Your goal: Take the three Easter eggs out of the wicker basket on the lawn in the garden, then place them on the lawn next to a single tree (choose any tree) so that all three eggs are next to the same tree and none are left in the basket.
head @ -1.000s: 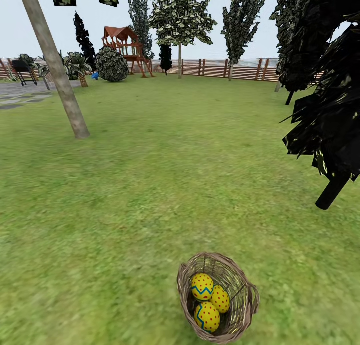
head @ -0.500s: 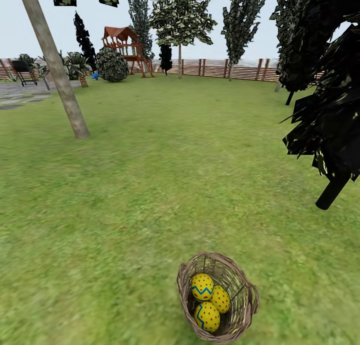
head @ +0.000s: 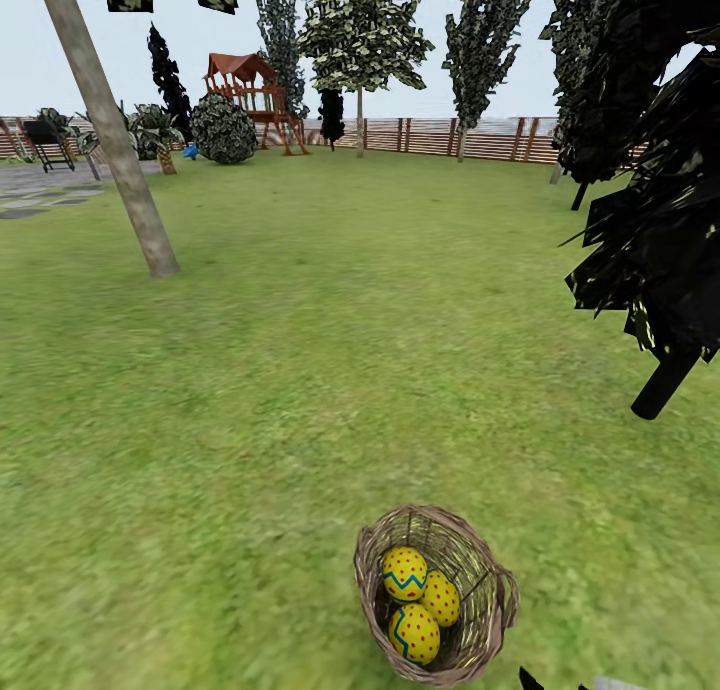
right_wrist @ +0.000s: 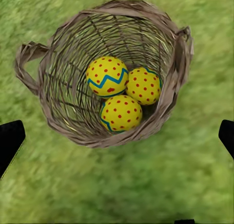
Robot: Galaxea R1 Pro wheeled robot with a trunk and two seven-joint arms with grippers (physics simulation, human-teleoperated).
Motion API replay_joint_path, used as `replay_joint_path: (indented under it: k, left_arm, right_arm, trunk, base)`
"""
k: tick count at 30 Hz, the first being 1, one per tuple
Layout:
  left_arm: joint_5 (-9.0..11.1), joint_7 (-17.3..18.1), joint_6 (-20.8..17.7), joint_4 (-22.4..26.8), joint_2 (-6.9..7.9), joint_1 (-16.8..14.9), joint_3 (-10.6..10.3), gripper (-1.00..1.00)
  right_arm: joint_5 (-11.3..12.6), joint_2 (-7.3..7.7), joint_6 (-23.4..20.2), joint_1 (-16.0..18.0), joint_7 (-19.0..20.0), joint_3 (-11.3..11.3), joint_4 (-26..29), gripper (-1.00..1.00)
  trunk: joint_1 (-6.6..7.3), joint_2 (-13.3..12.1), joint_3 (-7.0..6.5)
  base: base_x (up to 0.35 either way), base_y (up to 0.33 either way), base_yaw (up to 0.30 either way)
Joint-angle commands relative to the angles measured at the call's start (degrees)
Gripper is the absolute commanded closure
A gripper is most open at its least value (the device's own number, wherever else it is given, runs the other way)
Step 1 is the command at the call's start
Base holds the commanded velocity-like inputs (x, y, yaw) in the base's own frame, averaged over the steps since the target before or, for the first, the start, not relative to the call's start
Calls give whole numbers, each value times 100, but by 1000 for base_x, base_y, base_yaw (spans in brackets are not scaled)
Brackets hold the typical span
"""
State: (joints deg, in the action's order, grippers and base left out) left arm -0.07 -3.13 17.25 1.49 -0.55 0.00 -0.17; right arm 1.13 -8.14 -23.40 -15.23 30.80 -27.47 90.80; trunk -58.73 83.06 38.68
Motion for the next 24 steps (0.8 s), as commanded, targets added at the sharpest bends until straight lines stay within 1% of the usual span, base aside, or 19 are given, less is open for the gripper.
replay_joint_path:
  k: [1, 5, 6, 11, 18, 22, 23, 24]
  left_arm:
    - [-2, -21, 15, 1, 0, 0, -3, -100]
    - [-2, -21, 15, 1, 2, 0, -1, -100]
    - [-2, -21, 15, 1, 2, 0, -1, -100]
    - [-2, -21, 15, 1, 2, 0, -2, -100]
    - [-2, -21, 15, 1, 1, 1, -7, -100]
    - [-2, -21, 15, 1, -2, 0, -4, -100]
    - [-2, -21, 15, 1, 0, 0, -2, -100]
    - [-2, -21, 15, 2, 0, 0, -2, -100]
  right_arm:
    - [5, -4, -49, 138, -7, 13, 8, -100]
    - [-7, 0, -195, 429, -52, 39, 8, -100]
    - [-11, 2, -368, 569, -63, 49, 8, -100]
    - [-18, 9, -774, 888, -78, 56, 7, -100]
    - [-47, 8, -927, 1253, -152, 57, 7, -100]
    - [-43, 6, -1245, 1532, -570, 63, 3, -100]
    - [-40, 6, -1453, 1689, -772, 89, 2, -100]
    - [-40, 5, -1543, 1773, -861, 125, 1, -100]
  trunk:
    - [0, 2, 3]
    - [0, 2, 3]
    - [0, 2, 3]
    - [0, 2, 3]
    - [0, 2, 3]
    - [0, 2, 3]
    - [0, 2, 3]
    - [0, 2, 3]
  base:
    - [0, 0, 0]
    - [0, 0, 0]
    - [0, 0, 0]
    - [0, 0, 0]
    - [0, 0, 0]
    - [0, 0, 0]
    - [0, 0, 0]
    - [0, 0, 0]
